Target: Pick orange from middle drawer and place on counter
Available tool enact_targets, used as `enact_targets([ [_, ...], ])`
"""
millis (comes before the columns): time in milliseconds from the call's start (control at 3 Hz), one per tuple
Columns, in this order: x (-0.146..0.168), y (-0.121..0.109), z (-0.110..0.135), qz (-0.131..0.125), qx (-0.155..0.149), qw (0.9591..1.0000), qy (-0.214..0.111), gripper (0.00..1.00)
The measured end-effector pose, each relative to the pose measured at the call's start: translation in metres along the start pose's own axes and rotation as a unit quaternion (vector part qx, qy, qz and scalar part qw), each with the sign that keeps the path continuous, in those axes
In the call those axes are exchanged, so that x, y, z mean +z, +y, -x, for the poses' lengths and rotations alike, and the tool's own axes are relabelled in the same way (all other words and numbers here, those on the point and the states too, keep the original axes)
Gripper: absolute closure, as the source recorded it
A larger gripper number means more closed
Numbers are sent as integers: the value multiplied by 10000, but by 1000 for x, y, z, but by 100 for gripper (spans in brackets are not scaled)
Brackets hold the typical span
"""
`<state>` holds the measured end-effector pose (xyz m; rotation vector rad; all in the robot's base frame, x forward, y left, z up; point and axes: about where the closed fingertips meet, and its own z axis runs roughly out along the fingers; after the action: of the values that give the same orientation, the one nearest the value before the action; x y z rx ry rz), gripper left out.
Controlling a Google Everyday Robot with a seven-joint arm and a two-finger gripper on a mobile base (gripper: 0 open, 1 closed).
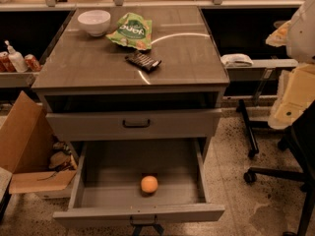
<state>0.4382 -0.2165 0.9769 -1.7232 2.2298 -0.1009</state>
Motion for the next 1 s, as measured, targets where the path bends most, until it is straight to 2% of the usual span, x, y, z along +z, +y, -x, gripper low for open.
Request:
enact_targets([
  [333, 0, 0, 0, 0, 0, 10000, 0, 0],
  [667, -1, -1, -2, -50, -37, 9999, -140, 0],
  [1000, 28, 7, -5, 96, -159, 9985, -520, 0],
])
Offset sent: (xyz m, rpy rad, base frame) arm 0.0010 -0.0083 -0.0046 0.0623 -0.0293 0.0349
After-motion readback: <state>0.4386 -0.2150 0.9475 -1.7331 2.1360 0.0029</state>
